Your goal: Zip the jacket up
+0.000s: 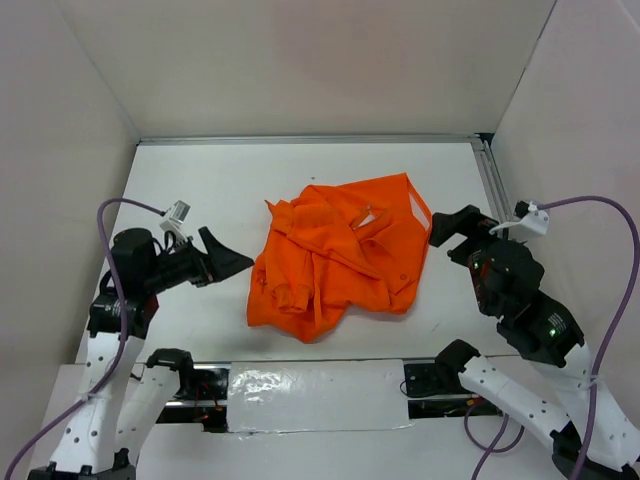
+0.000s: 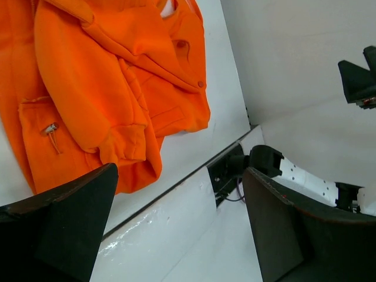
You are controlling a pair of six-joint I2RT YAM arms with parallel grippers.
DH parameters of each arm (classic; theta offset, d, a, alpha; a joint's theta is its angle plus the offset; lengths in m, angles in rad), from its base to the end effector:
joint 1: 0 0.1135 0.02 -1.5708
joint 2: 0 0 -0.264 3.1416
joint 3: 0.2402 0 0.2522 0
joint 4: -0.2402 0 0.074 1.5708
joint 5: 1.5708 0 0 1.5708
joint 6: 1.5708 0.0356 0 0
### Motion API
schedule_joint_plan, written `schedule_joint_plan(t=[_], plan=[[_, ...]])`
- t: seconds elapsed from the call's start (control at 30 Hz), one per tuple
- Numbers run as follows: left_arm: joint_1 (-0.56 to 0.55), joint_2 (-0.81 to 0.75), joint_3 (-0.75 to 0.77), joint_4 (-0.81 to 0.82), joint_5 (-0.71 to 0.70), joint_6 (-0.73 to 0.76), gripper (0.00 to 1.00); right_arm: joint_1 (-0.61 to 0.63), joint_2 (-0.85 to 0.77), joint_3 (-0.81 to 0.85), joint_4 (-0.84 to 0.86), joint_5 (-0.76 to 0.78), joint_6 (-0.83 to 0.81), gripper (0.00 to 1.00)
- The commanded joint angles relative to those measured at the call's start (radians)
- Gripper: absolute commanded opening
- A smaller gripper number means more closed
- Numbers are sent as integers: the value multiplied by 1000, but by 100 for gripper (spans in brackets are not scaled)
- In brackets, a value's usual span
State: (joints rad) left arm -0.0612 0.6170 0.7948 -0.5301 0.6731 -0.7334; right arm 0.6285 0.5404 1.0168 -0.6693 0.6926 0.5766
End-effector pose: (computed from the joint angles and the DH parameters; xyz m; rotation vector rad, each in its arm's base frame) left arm 0.1291 -0.0301 0.3335 -0.1951 2.0126 -1.1641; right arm 0.0808 0.0306 0.3955 0.4488 1.6676 0.2805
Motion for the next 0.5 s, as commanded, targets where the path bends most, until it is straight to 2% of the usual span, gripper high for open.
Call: schedule_joint_plan(t=[0.0,0.1,0.17,0.2,0.27,0.37,0.47], plan=[[-2,55,-14,79,103,9,99,4,70,98,-67,42,0,100],[-18,93,-52,126,153,-4,99,4,98,66,-57,19,20,100],[-75,105,-95,153,171,-26,99,-1,119,25,23,-54,-59,100],[-92,122,-115,182,172,-30,99,-4,137,23,34,-121,-75,100],[-153,142,-172,211,169,-53,99,-12,226,31,39,-156,-83,100],[-253,269,-218,277,113,-70,99,-24,364,46,60,-139,-69,100],[-357,427,-200,289,50,-67,99,-81,496,62,71,-149,-8,100]])
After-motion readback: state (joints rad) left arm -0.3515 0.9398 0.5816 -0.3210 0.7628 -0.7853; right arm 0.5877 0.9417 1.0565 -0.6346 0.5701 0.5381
